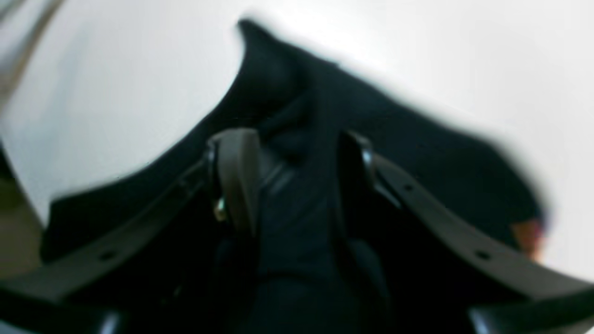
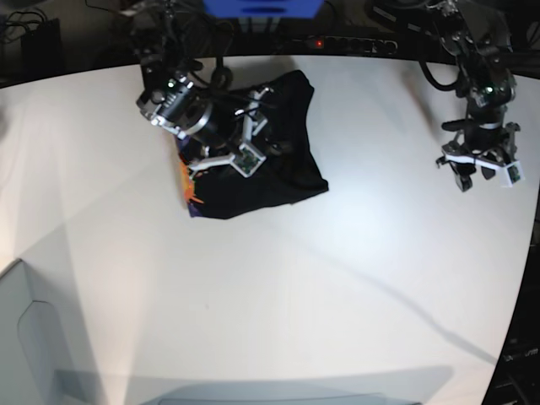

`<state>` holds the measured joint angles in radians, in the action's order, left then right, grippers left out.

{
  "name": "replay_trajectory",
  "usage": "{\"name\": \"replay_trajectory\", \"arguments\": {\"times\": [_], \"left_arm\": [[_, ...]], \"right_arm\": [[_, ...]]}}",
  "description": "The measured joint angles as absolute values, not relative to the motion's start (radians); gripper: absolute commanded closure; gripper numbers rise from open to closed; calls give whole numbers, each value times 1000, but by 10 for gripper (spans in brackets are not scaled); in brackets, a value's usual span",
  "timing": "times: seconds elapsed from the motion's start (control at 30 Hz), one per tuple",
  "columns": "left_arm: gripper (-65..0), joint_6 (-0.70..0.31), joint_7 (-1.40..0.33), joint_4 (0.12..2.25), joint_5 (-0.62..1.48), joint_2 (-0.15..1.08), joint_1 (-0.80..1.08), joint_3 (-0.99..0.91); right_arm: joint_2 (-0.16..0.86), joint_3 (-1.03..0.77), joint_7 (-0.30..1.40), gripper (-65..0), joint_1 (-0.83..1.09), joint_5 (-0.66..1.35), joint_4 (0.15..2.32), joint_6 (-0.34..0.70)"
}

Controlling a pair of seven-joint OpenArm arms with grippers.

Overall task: Fold the T-shirt properly
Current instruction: 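Press and adjust the folded bundle with the right gripper, then grasp the bundle with both grippers and rotate it, left gripper pushing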

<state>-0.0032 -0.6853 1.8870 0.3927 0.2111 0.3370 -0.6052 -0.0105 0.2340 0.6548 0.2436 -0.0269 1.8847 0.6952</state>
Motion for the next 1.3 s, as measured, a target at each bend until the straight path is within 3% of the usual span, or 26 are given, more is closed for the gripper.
{"name": "replay_trajectory", "arguments": {"times": [0.23,0.63,0.9,1.1,1.3], "left_arm": [[-329,-3,-692,1887,392,210,340,-606],[-329,-3,-696,1895,393,210,369,-606],[-329,-3,-689,1897,392,210,387,-605],[-329,-3,-685,1897,387,174,390,-606],[-329,-3,-681,1897,385,144,386,-591]], "right_arm": [[-9,299,649,-281,228,-30,1747,695],[-9,350,573,-281,99,-27,1726,695],[-78,351,571,-281,-4,-27,1494,694],[-115,353,471,-281,-65,-29,1336,695],[-102,343,474,-281,-54,-38,1459,695]]}}
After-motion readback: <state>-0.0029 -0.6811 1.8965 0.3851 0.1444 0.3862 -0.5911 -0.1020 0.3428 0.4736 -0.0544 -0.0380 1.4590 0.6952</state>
